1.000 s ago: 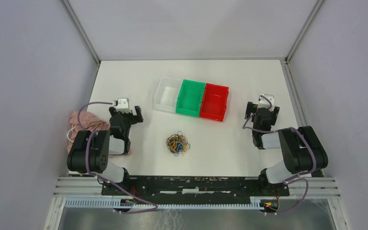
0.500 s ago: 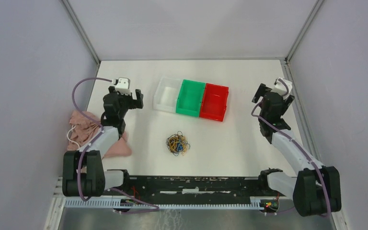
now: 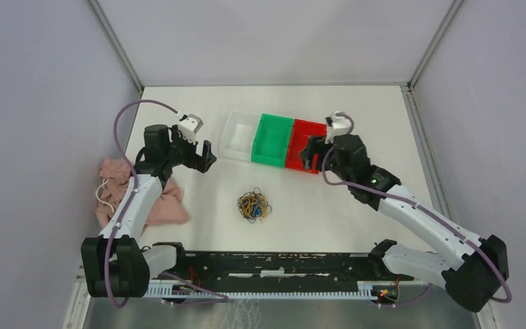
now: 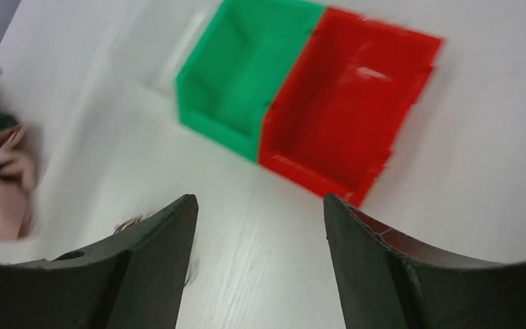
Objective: Untangle the cables
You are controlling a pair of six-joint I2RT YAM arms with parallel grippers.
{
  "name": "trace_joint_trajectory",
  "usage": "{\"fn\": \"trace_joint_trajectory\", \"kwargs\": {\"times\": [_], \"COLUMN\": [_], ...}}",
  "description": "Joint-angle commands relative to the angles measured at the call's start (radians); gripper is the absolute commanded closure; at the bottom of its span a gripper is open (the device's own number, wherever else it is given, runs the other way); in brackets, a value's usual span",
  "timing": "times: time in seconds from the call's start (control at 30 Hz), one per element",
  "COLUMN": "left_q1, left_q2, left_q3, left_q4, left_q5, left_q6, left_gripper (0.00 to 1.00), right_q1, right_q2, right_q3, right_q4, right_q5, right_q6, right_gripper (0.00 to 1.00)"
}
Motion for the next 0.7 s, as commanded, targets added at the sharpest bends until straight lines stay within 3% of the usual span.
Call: {"fn": "trace_joint_trajectory", "kwargs": {"times": [0.0, 0.13, 0.23, 0.67], "left_q1": [-0.003, -0.003, -0.003, -0.003], "left_q2": [-0.023, -0.026, -0.036, -0.057], "left_q3": [0.038, 0.053, 0.051, 0.063], "left_q4": [-0.161, -0.239, -0.26, -0.311], "left_q5": [0.11, 0.136, 0.139, 0.185], "left_q6": [0.082, 0.122, 0.135, 0.166], "left_gripper": [0.01, 0.01, 0.01, 0.01], "right_q1": [0.27, 0.47, 0.548, 0.588], "right_q2": [0.08, 0.223, 0.343, 0.611], "right_q3": [0.081, 0.171, 0.235, 0.387], "right_q4": [-0.052, -0.055, -0.059, -0.102], "right_q5": [-0.012, -0.038, -0.042, 0.039], "right_q6": [-0.011, -0.016, -0.02, -0.058], "right_gripper": [0.26, 0.31, 0.37, 0.62]}}
